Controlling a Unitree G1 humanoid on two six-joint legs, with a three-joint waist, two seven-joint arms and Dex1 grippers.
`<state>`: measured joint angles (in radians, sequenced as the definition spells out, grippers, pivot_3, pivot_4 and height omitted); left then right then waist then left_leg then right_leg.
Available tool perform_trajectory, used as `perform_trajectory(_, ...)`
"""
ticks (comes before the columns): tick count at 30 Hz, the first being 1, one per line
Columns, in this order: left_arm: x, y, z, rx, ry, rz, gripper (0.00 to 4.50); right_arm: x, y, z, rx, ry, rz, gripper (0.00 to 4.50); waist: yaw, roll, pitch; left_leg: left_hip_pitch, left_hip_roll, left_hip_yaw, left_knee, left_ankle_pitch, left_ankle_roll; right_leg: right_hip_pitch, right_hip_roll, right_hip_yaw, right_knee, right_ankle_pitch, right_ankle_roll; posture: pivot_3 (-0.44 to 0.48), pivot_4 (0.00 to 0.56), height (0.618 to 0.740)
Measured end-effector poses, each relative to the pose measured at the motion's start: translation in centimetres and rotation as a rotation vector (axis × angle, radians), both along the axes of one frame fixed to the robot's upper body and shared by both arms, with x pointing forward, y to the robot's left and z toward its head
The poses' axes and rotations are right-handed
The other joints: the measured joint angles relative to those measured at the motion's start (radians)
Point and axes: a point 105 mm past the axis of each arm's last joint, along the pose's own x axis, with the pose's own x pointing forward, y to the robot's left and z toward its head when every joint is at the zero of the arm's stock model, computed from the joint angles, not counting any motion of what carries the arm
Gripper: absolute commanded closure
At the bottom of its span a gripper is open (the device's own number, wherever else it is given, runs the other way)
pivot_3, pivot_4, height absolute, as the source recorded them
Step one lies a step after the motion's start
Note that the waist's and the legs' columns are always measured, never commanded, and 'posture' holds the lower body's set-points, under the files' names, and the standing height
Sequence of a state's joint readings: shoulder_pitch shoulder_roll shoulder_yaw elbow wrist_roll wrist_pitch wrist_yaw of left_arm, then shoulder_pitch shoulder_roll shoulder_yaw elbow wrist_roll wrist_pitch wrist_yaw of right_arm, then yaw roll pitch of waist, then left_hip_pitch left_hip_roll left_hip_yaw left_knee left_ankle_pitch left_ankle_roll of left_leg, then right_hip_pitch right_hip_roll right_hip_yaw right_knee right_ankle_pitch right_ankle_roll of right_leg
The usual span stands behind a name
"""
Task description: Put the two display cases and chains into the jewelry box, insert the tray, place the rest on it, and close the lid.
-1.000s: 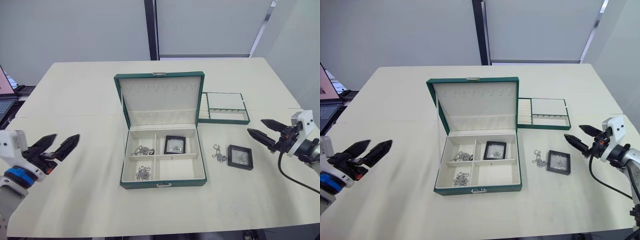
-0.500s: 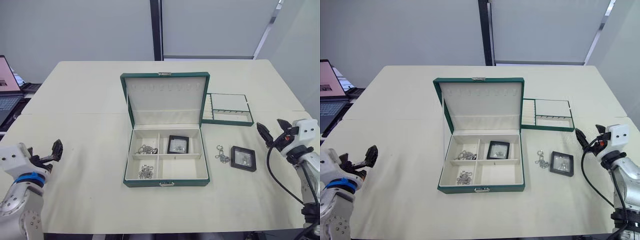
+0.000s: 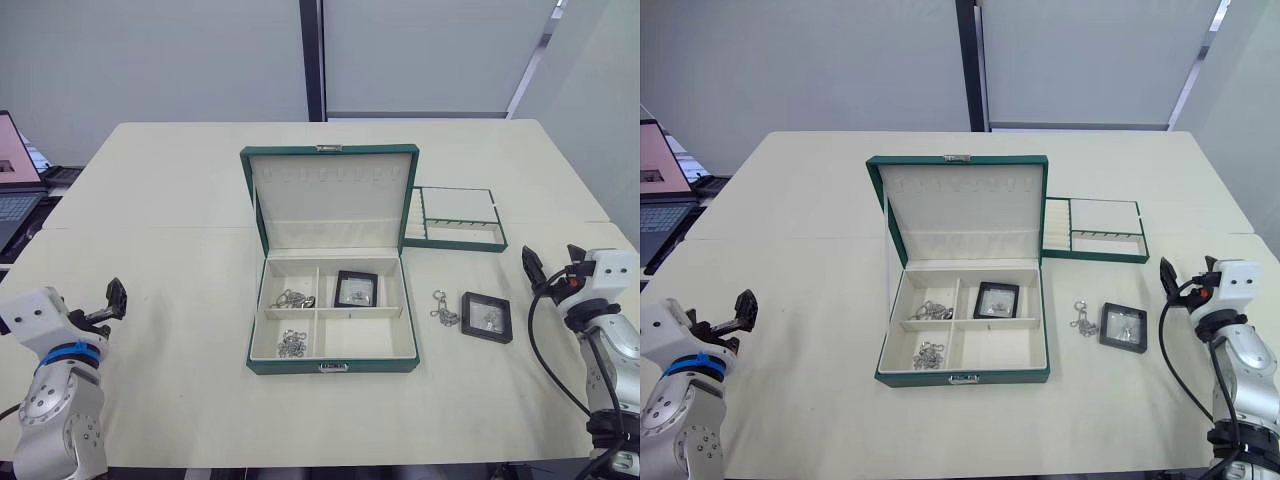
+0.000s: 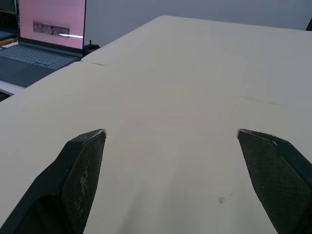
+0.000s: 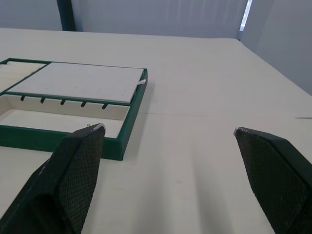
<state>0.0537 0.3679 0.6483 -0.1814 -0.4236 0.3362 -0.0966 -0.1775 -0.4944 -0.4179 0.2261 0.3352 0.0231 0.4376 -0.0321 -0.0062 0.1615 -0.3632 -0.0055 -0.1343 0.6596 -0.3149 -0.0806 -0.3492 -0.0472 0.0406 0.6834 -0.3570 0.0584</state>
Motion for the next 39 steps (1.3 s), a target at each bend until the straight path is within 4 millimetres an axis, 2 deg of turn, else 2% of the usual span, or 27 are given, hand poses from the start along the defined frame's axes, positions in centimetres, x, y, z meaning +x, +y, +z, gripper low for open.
perform_trajectory(8, 0.0, 0.2, -0.4, -0.004, 0.002, 0.007, 0.03, 0.2, 0.1, 0.1, 0.011, -0.011, 0.016, 0.0, 0.0, 0.0, 0.0, 0.0, 0.0, 0.0, 0.0, 0.0, 0.0, 0.0, 0.0, 0.0, 0.0, 0.0, 0.0, 0.0, 0.15, 0.74)
perform_trajectory(13, 0.3, -0.7, 0.5, -0.005, -0.049, -0.068, 0.03, 0.5, 0.5, 1.0, 0.047, -0.032, 0.079, 0.0, 0.0, 0.0, 0.0, 0.0, 0.0, 0.0, 0.0, 0.0, 0.0, 0.0, 0.0, 0.0, 0.0, 0.0, 0.0, 0.0, 0.15, 0.74)
perform_trajectory(16, 0.4, -2.7, 2.0, 0.021, -0.084, -0.241, 0.03, 0.3, 1.2, 2.9, 0.029, -0.019, 0.205, 0.0, 0.0, 0.0, 0.0, 0.0, 0.0, 0.0, 0.0, 0.0, 0.0, 0.0, 0.0, -0.001, 0.0, 0.0, 0.0, 0.0, 0.15, 0.74)
perform_trajectory(20, 0.5, -6.4, 5.9, 0.054, -0.161, -0.547, 0.03, -0.6, 3.3, 5.7, -0.073, 0.039, 0.45, 0.0, 0.001, 0.0, 0.0, -0.001, 0.0, 0.0, 0.0, 0.0, 0.0, 0.001, -0.001, -0.001, -0.001, 0.0, 0.0, 0.0, 0.15, 0.74)
perform_trajectory(23, 0.1, -9.5, 8.4, 0.102, -0.177, -0.785, 0.03, -1.8, 5.2, 7.0, -0.158, 0.121, 0.638, 0.0, 0.001, 0.0, 0.0, 0.0, 0.0, -0.001, 0.0, 0.0, 0.001, 0.002, -0.001, -0.001, -0.002, 0.0, 0.0, 0.0, 0.15, 0.74)
perform_trajectory(25, 0.0, -11.9, 9.3, 0.148, -0.152, -0.948, 0.03, -2.8, 6.4, 7.3, -0.203, 0.192, 0.757, 0.0, 0.003, 0.0, 0.0, 0.0, 0.0, -0.001, 0.0, -0.001, 0.001, 0.003, -0.001, -0.002, -0.002, 0.0, 0.0, 0.0, 0.15, 0.74)
perform_trajectory(27, -0.3, -14.2, 9.4, 0.185, -0.123, -1.087, 0.03, -3.7, 7.3, 7.2, -0.24, 0.253, 0.842, 0.0, 0.002, 0.0, 0.0, 0.0, 0.0, 0.0, 0.0, -0.001, 0.002, 0.004, -0.001, -0.001, -0.003, 0.0, 0.0, 0.0, 0.15, 0.74)
perform_trajectory(30, -1.5, -18.7, 8.8, 0.271, -0.084, -1.363, 0.03, -6.0, 8.3, 5.4, -0.312, 0.442, 0.979, 0.0, 0.005, 0.0, 0.001, 0.0, 0.0, 0.0, 0.001, -0.002, 0.003, 0.005, -0.001, -0.002, -0.004, 0.0, 0.0, 0.0, 0.15, 0.74)
perform_trajectory(33, -3.0, -22.6, 7.9, 0.348, -0.064, -1.613, 0.03, -7.2, 8.9, 4.1, -0.376, 0.563, 1.029, 0.0, 0.004, 0.0, 0.001, 0.0, 0.0, 0.0, 0.001, -0.002, 0.003, 0.006, -0.001, -0.002, -0.004, 0.0, 0.0, 0.0, 0.15, 0.74)
perform_trajectory(35, -4.0, -23.9, 7.0, 0.386, -0.038, -1.727, 0.03, -7.5, 8.7, 3.5, -0.42, 0.615, 1.023, 0.0, 0.003, 0.0, 0.001, 0.0, 0.0, 0.0, 0.001, -0.002, 0.003, 0.005, 0.0, -0.002, -0.004, 0.0, 0.0, 0.0, 0.15, 0.74)
perform_trajectory(39, -4.7, -24.8, 5.3, 0.455, -0.002, -1.865, 0.03, -8.2, 8.3, 1.9, -0.468, 0.689, 1.0, 0.0, 0.002, 0.0, 0.001, 0.001, 0.001, 0.0, 0.001, -0.002, 0.003, 0.005, 0.001, -0.002, -0.004, 0.0, 0.0, 0.0, 0.15, 0.74)
